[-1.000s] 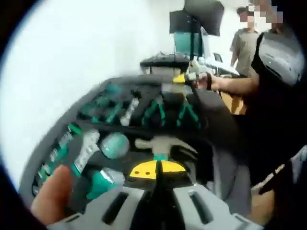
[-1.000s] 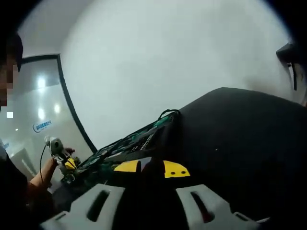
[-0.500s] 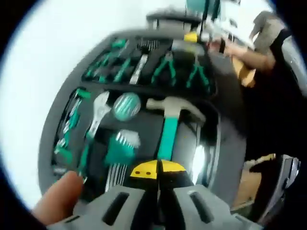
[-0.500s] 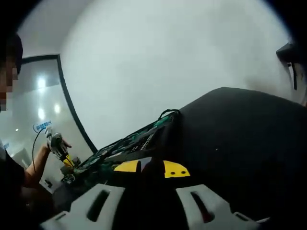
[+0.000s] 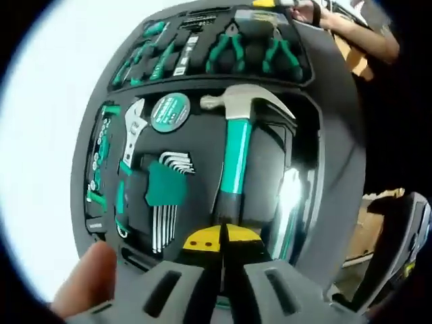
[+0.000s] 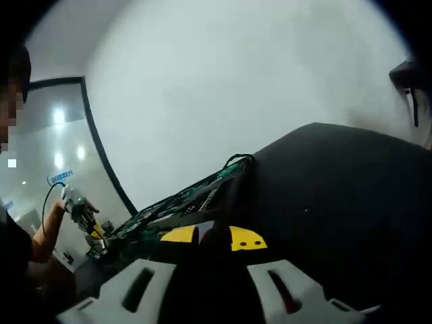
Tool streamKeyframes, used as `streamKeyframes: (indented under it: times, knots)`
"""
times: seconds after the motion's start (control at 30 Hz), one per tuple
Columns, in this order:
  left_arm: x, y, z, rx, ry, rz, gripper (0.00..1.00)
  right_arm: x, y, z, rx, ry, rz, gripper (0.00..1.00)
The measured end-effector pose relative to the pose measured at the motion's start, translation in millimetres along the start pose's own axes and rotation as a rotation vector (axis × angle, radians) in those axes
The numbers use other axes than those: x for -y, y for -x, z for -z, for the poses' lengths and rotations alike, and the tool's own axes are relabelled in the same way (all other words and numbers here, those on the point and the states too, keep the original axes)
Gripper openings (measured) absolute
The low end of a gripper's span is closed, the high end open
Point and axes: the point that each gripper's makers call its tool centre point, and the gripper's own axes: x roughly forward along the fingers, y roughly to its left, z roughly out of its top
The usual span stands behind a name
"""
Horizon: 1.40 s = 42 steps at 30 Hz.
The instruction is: Pick up the tools and put them into their designated positions in the toolbox.
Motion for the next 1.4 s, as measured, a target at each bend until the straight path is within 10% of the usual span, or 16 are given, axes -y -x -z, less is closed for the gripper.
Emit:
streamKeyframes:
  times: [0.13,0.17,0.3,0.47,0.53,0.6,0.7,1.03,1.17,1.4]
  knots:
    - [-2.6,0.5,2.3,0.001,0.006,0.003,0.00,-10.7,-0.2,-3.9,-0.020,0.064,-0.025,0.23]
    - [-2.6,1.0,2.7,0.017,0.014,0.009,0.00,-14.4,0.7,-15.3,0.015,0.168,-0.017,0.13]
    - [-1.9,1.5,3.5,0.079,0.032,0.022,0.00,-110.7,-0.8,-54.7,0.106,0.203,-0.305,0.09]
    - [-1.7,1.4,3.3,0.125,0.030,-0.001,0.00,-240.4,-42.3,-26.0,-0.176,0.442,-0.602,0.06]
    - [-1.5,1.5,2.9,0.133,0.037,-0.018,0.00,-285.4,-57.4,21.8,-0.472,0.531,-0.723,0.05]
    - [-1.8,1.5,2.8,0.139,0.034,-0.039,0.00,-306.7,-77.5,55.3,-0.609,0.648,-0.758,0.04]
    - [-1.4,2.0,2.7,0.149,0.026,-0.060,0.00,-310.6,-101.4,94.7,-0.769,0.791,-0.729,0.00]
    - [-2.5,2.3,2.0,0.184,0.039,-0.086,0.00,-303.9,-85.8,155.6,-1.103,1.215,-1.057,0.00]
    - [-0.6,2.9,1.5,0.188,0.042,-0.093,0.00,-319.3,-88.8,145.0,-1.024,1.337,-1.146,0.00]
    - [0.8,3.0,1.5,0.180,0.038,-0.095,0.00,-298.8,-104.4,155.3,-1.165,1.436,-1.153,0.00]
